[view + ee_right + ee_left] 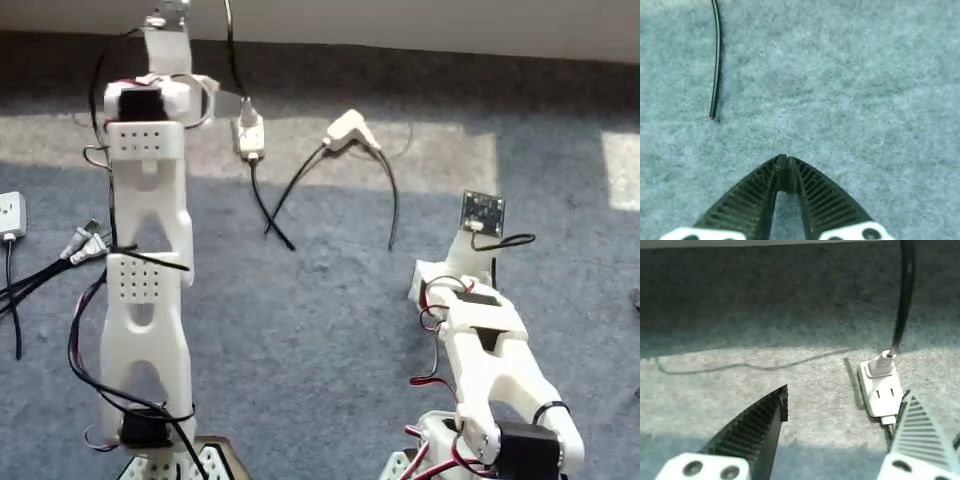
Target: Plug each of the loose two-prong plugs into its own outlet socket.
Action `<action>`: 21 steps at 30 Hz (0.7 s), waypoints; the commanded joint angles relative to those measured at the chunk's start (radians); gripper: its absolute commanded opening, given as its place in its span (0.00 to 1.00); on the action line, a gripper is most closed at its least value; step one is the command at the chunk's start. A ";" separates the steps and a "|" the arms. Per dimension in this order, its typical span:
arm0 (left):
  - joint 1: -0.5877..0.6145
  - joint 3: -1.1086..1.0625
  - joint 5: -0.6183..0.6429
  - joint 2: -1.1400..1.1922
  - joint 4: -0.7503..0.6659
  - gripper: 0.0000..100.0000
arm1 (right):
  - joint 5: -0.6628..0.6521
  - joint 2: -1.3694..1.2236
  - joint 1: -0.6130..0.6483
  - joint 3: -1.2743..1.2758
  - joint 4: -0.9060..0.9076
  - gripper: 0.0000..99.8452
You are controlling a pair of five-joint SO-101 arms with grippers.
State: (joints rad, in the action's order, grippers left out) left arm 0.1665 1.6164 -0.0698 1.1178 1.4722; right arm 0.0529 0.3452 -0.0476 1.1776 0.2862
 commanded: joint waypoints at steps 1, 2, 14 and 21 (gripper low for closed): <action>0.124 0.042 -0.101 -0.183 0.100 0.34 | -0.012 0.002 0.012 -0.048 -0.002 0.01; 0.151 0.042 -0.141 -0.208 0.130 0.34 | -0.012 0.002 0.012 -0.048 -0.002 0.01; 0.590 -0.007 -0.428 -0.234 0.275 0.27 | -0.012 0.002 0.013 -0.048 -0.002 0.01; 0.736 -0.012 -0.523 -0.050 0.239 0.30 | -0.012 0.004 0.013 -0.045 0.001 0.01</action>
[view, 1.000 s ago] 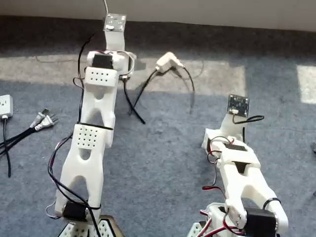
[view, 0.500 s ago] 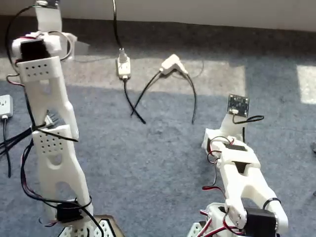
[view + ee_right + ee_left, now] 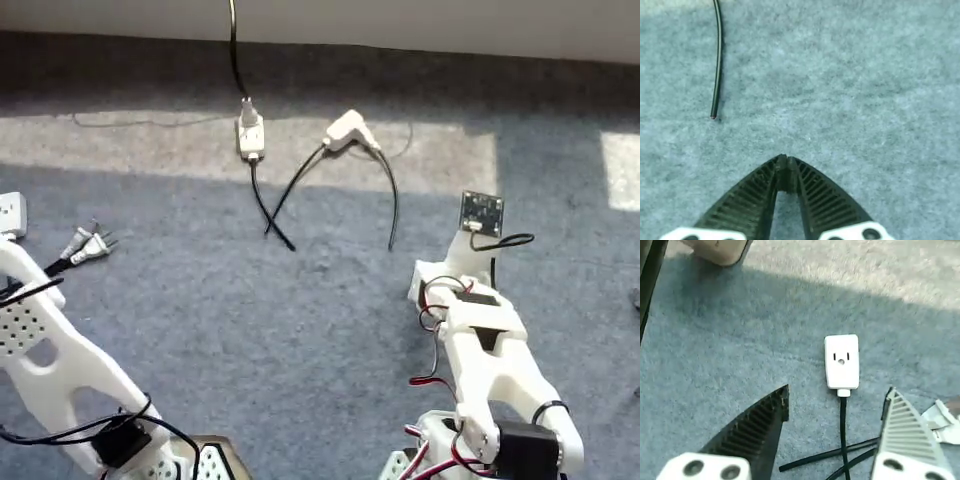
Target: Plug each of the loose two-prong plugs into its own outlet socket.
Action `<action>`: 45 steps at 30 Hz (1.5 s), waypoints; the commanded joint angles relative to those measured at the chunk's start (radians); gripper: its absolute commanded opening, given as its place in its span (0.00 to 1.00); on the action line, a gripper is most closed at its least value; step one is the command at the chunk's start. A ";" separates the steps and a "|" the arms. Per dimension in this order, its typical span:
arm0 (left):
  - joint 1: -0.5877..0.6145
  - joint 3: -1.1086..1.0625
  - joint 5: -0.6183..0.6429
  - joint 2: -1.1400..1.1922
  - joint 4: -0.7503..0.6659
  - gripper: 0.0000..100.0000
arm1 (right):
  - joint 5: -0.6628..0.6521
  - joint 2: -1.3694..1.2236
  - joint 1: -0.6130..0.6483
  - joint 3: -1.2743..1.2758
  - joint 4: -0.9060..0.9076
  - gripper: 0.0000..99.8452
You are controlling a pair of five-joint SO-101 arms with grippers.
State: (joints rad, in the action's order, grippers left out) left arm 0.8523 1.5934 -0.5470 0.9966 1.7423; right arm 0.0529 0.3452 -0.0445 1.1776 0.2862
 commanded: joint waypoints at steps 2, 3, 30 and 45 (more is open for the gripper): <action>0.061 0.012 -0.054 0.134 -0.083 0.30 | -0.012 0.004 0.010 -0.045 0.001 0.01; 0.062 0.012 -0.054 0.166 -0.112 0.30 | -0.012 0.004 0.010 -0.045 0.001 0.01; -0.085 0.019 -0.054 0.432 -0.351 0.01 | -0.012 0.004 0.010 -0.047 -0.001 0.01; -0.165 0.067 -0.048 -0.171 0.046 0.00 | -0.012 0.004 0.010 -0.047 -0.001 0.01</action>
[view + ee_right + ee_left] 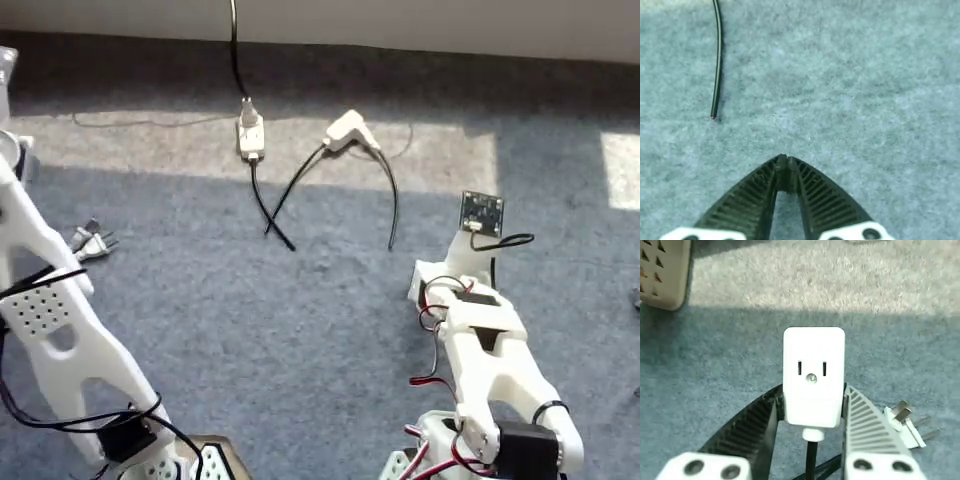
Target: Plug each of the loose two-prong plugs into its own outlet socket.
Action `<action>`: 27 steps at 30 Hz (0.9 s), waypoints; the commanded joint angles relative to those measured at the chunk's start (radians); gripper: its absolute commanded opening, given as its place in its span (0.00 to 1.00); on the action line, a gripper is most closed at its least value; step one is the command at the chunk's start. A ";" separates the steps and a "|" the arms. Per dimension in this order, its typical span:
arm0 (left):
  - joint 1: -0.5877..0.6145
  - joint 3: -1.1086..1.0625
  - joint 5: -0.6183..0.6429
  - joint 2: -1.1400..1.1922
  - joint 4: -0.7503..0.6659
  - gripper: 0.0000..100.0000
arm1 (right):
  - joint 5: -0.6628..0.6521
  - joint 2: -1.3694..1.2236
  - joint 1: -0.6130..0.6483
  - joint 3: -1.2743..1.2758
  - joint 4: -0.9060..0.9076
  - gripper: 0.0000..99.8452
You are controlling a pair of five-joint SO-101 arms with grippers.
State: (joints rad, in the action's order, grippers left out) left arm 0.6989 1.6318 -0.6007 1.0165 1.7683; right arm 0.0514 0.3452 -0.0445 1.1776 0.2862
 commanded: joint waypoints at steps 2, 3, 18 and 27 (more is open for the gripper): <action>-0.010 0.028 0.008 -0.249 0.021 0.00 | -0.011 0.004 0.010 -0.047 -0.001 0.01; -0.010 0.025 0.009 -0.277 0.023 0.00 | -0.011 0.004 0.010 -0.047 -0.001 0.01; -0.306 -1.162 0.112 -1.290 0.017 0.00 | -0.011 0.004 0.010 -0.047 -0.001 0.01; -0.691 -1.759 0.112 -1.626 -0.003 0.00 | -0.011 0.004 0.010 -0.042 -0.001 0.01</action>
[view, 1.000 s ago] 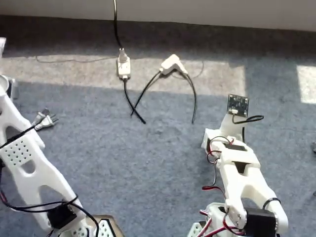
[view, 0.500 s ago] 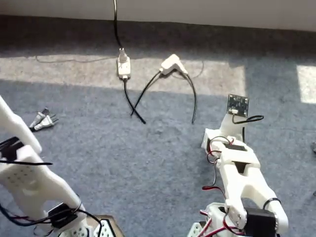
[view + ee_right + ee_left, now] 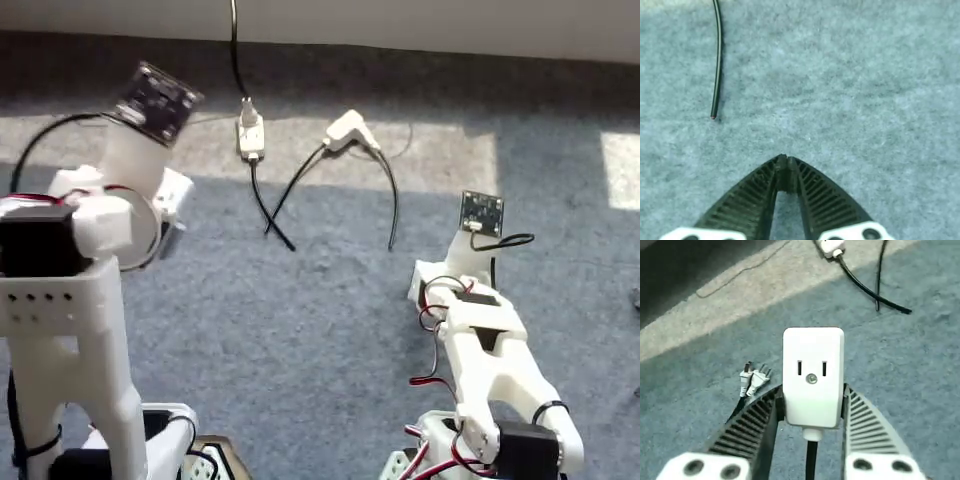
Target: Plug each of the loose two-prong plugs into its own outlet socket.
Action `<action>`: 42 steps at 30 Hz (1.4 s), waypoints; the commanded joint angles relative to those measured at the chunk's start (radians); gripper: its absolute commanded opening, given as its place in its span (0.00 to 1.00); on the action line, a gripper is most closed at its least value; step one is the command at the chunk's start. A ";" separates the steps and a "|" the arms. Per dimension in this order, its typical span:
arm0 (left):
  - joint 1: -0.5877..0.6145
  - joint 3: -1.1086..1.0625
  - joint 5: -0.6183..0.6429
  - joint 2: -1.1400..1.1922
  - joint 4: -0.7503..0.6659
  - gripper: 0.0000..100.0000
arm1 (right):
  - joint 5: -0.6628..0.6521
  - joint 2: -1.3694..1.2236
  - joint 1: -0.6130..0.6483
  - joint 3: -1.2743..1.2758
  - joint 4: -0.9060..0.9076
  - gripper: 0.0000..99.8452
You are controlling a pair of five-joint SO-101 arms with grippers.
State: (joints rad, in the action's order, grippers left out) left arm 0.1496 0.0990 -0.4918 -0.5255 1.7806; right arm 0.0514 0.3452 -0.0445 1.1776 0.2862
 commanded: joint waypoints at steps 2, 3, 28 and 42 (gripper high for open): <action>-0.208 -0.344 0.003 -0.065 -0.040 0.01 | -0.011 0.004 0.010 -0.042 -0.001 0.01; -0.237 -0.407 0.003 -0.053 -0.072 0.01 | -0.011 0.004 0.010 -0.042 -0.001 0.01; -0.432 -0.743 -0.077 0.147 -0.514 0.18 | -0.011 0.004 0.010 -0.041 0.001 0.01; -0.358 -1.069 -0.078 0.148 -0.928 0.22 | -0.011 0.004 0.010 -0.041 0.001 0.01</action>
State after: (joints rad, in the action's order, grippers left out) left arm -0.1772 -0.9183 -0.5715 -0.3828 0.9244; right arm 0.0514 0.3452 -0.0445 1.1776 0.2862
